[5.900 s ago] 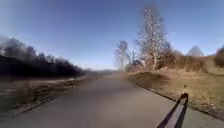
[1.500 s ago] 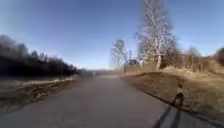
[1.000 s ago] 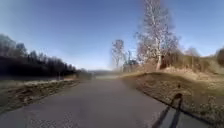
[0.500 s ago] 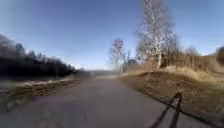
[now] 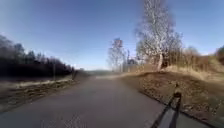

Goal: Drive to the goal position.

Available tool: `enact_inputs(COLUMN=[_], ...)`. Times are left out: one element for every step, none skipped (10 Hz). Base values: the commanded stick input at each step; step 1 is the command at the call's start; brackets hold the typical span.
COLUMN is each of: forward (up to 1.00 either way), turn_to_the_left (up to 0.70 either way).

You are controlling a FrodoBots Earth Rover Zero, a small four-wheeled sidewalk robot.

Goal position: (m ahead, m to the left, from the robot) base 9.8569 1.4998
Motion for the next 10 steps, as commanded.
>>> enact_inputs(forward=[0.85,0.85,0.85,0.85,0.85,0.85,0.85,0.85,0.85,0.85], turn_to_the_left=[0.0,0.0,0.0,0.0,0.0,0.0,0.0,0.0,0.0,0.0])
